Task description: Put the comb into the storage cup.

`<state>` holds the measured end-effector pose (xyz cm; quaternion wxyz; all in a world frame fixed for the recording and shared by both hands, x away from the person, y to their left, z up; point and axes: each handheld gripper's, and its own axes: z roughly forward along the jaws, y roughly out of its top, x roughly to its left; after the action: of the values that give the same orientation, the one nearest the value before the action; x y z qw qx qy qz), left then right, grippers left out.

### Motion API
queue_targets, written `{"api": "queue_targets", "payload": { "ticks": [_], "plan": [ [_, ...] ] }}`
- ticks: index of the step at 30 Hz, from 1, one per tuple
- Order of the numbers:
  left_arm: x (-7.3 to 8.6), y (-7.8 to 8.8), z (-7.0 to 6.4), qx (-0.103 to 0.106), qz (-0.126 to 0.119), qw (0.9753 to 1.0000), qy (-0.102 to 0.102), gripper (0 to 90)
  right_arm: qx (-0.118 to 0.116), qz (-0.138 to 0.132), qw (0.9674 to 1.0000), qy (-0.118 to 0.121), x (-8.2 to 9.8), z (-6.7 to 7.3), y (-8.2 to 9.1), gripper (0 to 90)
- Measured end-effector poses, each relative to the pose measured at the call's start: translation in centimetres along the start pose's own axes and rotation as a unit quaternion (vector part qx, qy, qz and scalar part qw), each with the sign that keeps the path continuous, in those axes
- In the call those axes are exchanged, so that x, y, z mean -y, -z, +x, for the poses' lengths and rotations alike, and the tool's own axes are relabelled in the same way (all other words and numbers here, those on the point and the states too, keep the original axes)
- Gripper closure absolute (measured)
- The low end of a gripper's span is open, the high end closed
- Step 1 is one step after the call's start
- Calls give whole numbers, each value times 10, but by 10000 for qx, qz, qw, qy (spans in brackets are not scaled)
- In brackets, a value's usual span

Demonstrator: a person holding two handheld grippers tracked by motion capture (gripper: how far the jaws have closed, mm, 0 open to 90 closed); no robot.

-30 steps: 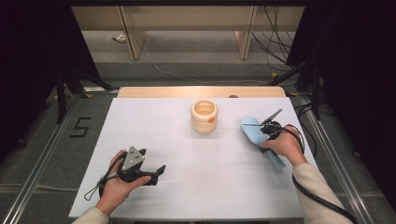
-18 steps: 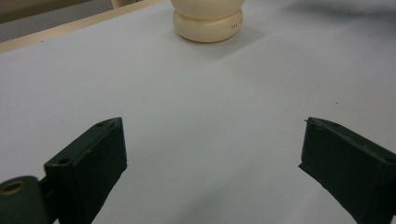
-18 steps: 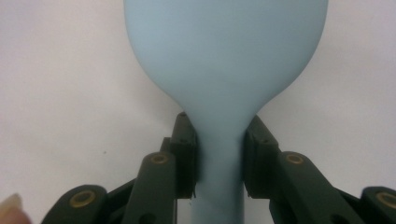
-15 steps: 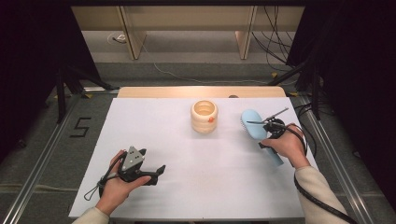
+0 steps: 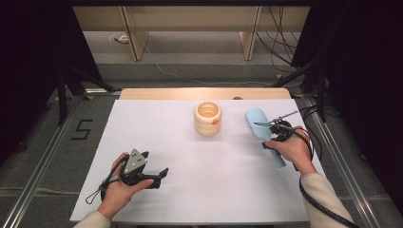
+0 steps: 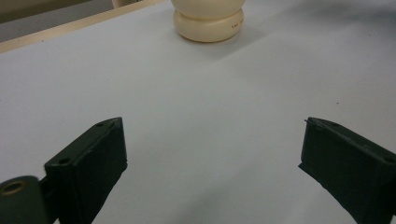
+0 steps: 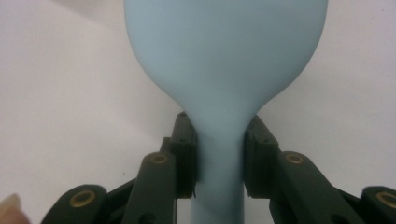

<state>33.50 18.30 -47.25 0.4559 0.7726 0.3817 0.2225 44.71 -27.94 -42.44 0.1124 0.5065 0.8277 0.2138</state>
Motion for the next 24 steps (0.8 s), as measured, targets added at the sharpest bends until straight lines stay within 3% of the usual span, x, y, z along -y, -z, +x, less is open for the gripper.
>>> {"api": "queue_targets", "payload": {
  "ticks": [14,24],
  "plan": [
    [0,0,0,4,0,10000,-9,64,-51,-625,9980,-69,4,7,3,704],
    [0,1,0,0,-7,10000,-1,66,-96,-864,9962,-16,6,11,4,704]
  ]
}}
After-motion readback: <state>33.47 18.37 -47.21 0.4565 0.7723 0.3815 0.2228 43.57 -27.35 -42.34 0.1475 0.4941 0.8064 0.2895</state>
